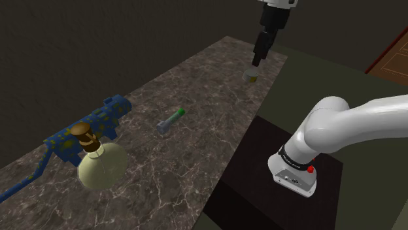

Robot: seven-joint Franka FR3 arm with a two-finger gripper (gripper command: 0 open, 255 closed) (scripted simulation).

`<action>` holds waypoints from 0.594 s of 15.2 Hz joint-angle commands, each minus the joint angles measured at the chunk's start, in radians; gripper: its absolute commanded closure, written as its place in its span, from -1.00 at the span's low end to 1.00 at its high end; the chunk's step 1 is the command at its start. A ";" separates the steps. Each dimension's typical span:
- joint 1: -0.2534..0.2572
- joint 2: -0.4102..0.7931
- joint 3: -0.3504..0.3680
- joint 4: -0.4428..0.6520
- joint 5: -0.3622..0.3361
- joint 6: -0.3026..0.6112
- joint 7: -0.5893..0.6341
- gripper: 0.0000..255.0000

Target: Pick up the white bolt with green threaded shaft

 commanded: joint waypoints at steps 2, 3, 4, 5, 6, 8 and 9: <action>-0.008 -0.004 0.028 -0.022 0.020 0.020 0.059 -1.00; -0.016 -0.005 0.057 -0.042 0.040 0.041 0.118 -1.00; -0.023 -0.004 0.086 -0.060 0.061 0.063 0.177 -1.00; -0.031 0.000 0.115 -0.076 0.081 0.086 0.235 -1.00; -0.038 0.006 0.145 -0.090 0.101 0.109 0.293 -1.00; -0.053 0.026 0.205 -0.111 0.140 0.158 0.408 -1.00; -0.061 0.040 0.235 -0.119 0.158 0.184 0.465 -1.00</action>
